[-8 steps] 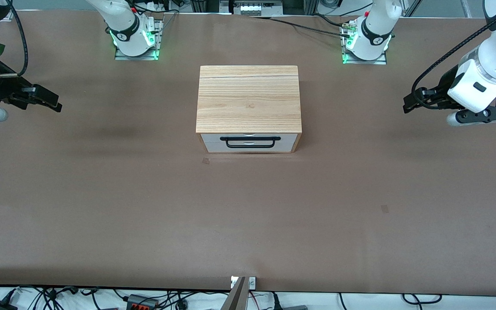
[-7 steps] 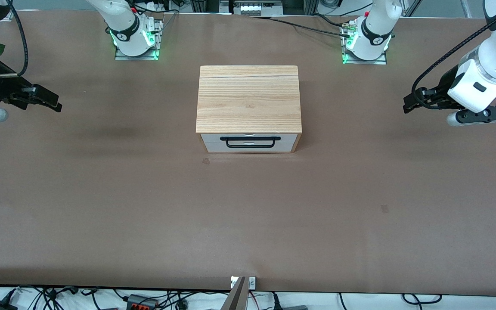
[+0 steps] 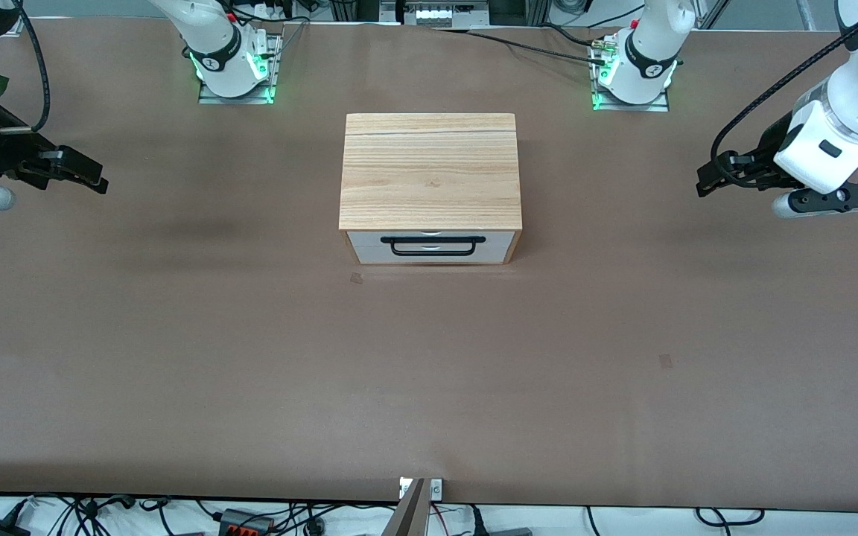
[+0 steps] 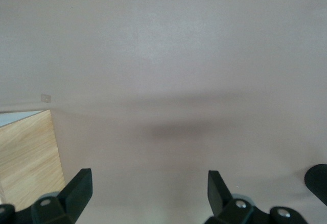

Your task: Pull top drawer with both arms simultaneously

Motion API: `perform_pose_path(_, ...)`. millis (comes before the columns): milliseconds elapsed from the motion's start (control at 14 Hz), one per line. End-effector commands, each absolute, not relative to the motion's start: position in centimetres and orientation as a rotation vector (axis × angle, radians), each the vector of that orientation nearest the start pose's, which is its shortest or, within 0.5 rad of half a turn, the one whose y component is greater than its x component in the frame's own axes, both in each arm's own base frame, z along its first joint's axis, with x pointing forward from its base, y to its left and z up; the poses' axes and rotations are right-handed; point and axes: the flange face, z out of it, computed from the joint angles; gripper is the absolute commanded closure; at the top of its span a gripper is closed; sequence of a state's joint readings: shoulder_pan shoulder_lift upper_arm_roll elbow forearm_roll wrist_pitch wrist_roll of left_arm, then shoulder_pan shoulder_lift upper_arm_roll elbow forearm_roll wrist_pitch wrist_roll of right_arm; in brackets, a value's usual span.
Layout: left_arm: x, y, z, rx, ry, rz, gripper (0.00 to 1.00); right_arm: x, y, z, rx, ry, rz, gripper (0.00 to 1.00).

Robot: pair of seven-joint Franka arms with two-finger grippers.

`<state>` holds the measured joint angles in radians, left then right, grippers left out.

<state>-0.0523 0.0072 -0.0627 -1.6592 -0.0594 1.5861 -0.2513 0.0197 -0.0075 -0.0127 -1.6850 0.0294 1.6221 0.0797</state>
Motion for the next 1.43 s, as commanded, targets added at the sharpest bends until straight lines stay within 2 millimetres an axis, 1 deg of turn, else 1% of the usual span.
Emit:
perform_pose_path(0,55.9,-7.8,57.6,-3.181,-0.206,0.157,0.00,55.3,0.7,58.1,-3.127,0.124,0.116,0.00)
perform_pose_path(71,56.1,-8.4,57.5,-3.229,-0.213,0.178,0.00,55.0,1.0,57.9,-3.124,0.121,0.145,0.00)
perform_pose_path(143,56.2,-8.7,57.7,-3.257,-0.215,0.183,0.00,55.1,1.5,57.3,-3.121,0.114,0.186,0.00)
perform_pose_path(214,56.4,-9.0,57.3,-3.265,-0.214,0.194,0.00,55.2,3.2,55.8,-3.117,0.074,0.265,0.00)
perform_pose_path(286,56.8,-9.4,56.4,-3.277,-0.212,0.221,0.00,55.2,4.4,54.4,-3.115,0.038,0.342,0.00)
perform_pose_path(429,57.5,-9.8,55.1,-3.371,-0.244,0.304,0.00,55.4,6.8,52.5,-3.010,0.012,0.432,0.00)
perform_pose_path(500,57.8,-10.0,54.7,-3.391,-0.252,0.321,0.00,55.7,7.6,51.1,-2.956,0.014,0.482,0.00)
perform_pose_path(571,58.2,-10.3,53.7,-3.393,-0.251,0.340,0.00,56.0,8.0,49.4,-2.907,0.017,0.539,0.00)
perform_pose_path(643,59.1,-11.1,52.6,-3.416,-0.251,0.352,0.00,56.4,9.1,47.9,-2.818,0.007,0.580,0.00)
perform_pose_path(786,60.9,-12.4,48.7,-3.512,-0.323,0.468,0.00,57.6,10.5,44.1,-2.646,-0.028,0.629,0.00)
perform_pose_path(857,61.7,-13.4,46.8,-3.565,-0.342,0.510,0.00,58.3,11.2,42.6,-2.552,-0.039,0.622,0.00)
perform_pose_path(1000,63.1,-15.0,43.1,-3.704,-0.142,0.496,0.00,59.5,12.3,39.4,-2.406,-0.077,0.577,0.00)
perform_pose_path(1071,63.7,-15.2,41.1,-3.759,-0.092,0.503,0.00,60.1,12.8,38.1,-2.330,-0.095,0.547,0.00)
perform_pose_path(1214,64.5,-16.0,37.6,-3.880,-0.074,0.568,0.00,60.7,13.8,34.5,-2.180,-0.114,0.482,0.00)
perform_pose_path(1286,64.8,-16.5,35.6,-3.924,-0.044,0.549,0.00,60.8,14.3,32.4,-2.103,-0.136,0.439,0.00)
perform_pose_path(1357,64.7,-18.3,33.9,-3.960,0.016,0.568,0.00,60.9,14.7,30.1,-2.028,-0.149,0.403,0.00)
